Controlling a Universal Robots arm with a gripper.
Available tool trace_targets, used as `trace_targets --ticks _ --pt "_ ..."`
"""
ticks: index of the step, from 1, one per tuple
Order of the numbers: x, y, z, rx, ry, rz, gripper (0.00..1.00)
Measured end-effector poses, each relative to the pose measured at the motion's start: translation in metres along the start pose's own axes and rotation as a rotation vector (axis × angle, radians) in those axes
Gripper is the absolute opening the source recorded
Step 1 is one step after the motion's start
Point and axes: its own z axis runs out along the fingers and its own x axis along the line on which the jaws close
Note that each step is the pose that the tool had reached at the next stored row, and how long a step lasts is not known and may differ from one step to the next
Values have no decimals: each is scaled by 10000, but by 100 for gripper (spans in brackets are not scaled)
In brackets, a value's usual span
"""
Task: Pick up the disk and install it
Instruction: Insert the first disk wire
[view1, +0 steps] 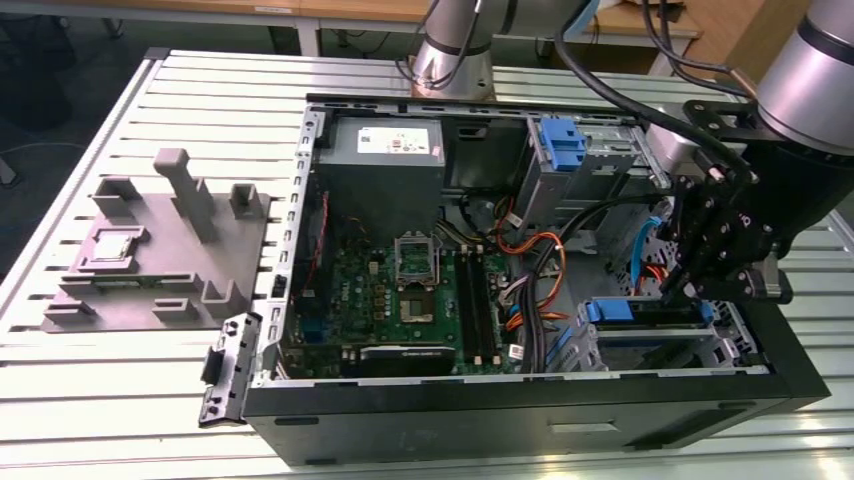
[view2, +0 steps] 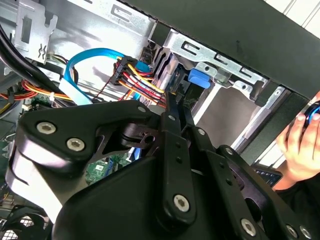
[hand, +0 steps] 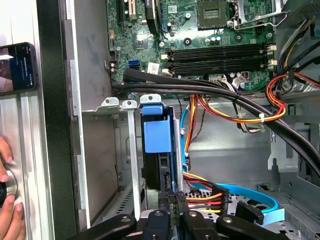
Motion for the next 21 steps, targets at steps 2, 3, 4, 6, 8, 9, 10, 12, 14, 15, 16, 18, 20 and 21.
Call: trace_targets --ticks 2,3,4,6,8,9,10,12,14,15,16,18,20,21 --pt "0 -2 -1 -43 5 20 17" --pt "0 -4 -2 -64 8 32 17" --pt "0 -7 -2 -89 11 48 17" --pt "-1 -16 -2 -120 12 96 17" --pt "-2 -28 -1 -133 14 165 17" --pt "-2 -34 -1 -136 15 198 17" --pt "-3 -40 0 -139 15 229 17" --pt "-3 -46 4 -142 17 265 17" --pt "-3 -47 10 -143 17 275 17" --pt "-3 -48 13 -143 18 279 17" --pt "-3 -48 16 -144 17 282 17" --pt "-1 -47 24 -144 15 289 17" --pt "2 -48 34 -144 16 298 17" --pt "4 -48 41 -145 15 302 17"
